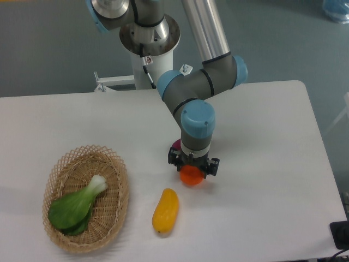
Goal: Pick up the orange from the table
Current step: 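Lift the grasped orange up off the table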
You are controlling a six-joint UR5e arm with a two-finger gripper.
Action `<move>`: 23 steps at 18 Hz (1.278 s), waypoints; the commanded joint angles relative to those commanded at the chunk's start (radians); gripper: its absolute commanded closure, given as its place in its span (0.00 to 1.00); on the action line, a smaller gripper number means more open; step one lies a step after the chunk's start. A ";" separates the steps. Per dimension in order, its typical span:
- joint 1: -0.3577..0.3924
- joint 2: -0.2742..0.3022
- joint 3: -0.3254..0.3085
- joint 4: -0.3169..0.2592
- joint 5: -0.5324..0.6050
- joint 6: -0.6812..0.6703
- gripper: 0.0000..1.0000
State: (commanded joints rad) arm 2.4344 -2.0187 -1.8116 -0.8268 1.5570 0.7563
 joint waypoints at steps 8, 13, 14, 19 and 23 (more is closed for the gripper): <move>0.005 0.055 0.035 -0.014 0.009 0.015 0.33; 0.035 0.121 0.185 -0.156 0.009 0.081 0.34; 0.040 0.123 0.228 -0.220 0.009 0.096 0.34; 0.097 0.146 0.414 -0.532 -0.011 0.217 0.34; 0.162 0.209 0.422 -0.598 -0.044 0.320 0.34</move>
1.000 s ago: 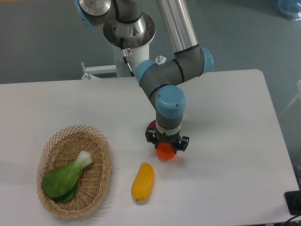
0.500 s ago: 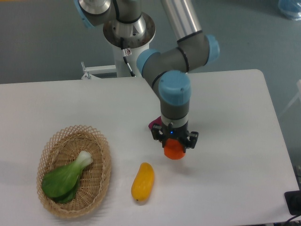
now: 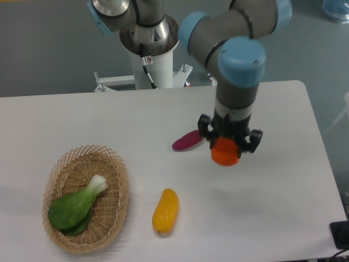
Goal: Pick up the orange from the table
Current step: 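Lift the grasped orange up off the table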
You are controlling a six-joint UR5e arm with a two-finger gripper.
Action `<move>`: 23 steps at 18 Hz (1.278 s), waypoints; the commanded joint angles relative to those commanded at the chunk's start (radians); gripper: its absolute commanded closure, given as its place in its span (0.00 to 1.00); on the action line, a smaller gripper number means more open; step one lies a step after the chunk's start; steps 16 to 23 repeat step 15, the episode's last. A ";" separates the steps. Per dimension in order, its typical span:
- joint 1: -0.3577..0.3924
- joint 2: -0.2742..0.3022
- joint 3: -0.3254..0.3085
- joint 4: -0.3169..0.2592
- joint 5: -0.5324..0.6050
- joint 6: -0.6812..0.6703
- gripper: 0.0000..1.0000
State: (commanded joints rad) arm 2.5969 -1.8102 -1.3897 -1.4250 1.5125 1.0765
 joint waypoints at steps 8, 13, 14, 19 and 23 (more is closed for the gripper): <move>0.068 0.051 -0.008 -0.075 0.002 0.132 0.34; 0.069 0.051 -0.008 -0.077 0.000 0.135 0.34; 0.071 0.051 -0.008 -0.078 0.000 0.135 0.34; 0.072 0.052 -0.009 -0.078 0.000 0.138 0.34; 0.072 0.052 -0.009 -0.078 0.000 0.138 0.34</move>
